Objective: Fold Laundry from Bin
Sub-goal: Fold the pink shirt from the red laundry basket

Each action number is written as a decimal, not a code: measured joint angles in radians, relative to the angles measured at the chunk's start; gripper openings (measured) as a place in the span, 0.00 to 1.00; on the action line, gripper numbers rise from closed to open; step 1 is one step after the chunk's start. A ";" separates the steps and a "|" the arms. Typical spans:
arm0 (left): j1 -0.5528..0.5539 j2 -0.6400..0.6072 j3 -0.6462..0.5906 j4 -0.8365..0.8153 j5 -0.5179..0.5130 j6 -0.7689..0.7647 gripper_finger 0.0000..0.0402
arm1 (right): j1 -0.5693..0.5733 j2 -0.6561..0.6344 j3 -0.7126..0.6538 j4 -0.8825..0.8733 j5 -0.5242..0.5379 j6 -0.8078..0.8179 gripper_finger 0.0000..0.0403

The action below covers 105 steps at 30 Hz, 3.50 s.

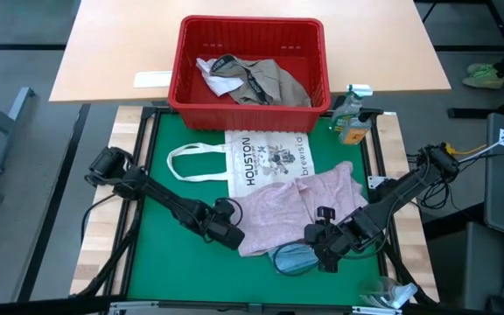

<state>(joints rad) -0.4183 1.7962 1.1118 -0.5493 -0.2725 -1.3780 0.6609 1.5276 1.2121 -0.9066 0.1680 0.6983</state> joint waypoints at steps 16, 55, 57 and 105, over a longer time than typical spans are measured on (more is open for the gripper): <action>0.010 0.144 0.006 0.102 -0.092 -0.109 0.53 | 0.000 0.000 0.000 -0.001 0.000 0.000 0.43; -0.020 -0.368 -0.002 0.009 -0.113 0.027 0.00 | 0.001 -0.049 0.000 -0.013 -0.001 -0.023 0.43; -0.029 -0.403 -0.002 0.007 -0.130 0.028 0.00 | 0.001 -0.065 0.000 -0.012 0.004 -0.023 0.43; -0.197 -0.478 0.000 0.007 -0.156 -0.131 0.03 | -0.363 0.032 0.001 0.340 0.248 -0.441 0.43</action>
<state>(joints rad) -0.6155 1.3186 1.1118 -0.5419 -0.4282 -1.5085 0.2977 1.5595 1.2129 -0.5667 0.4165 0.2570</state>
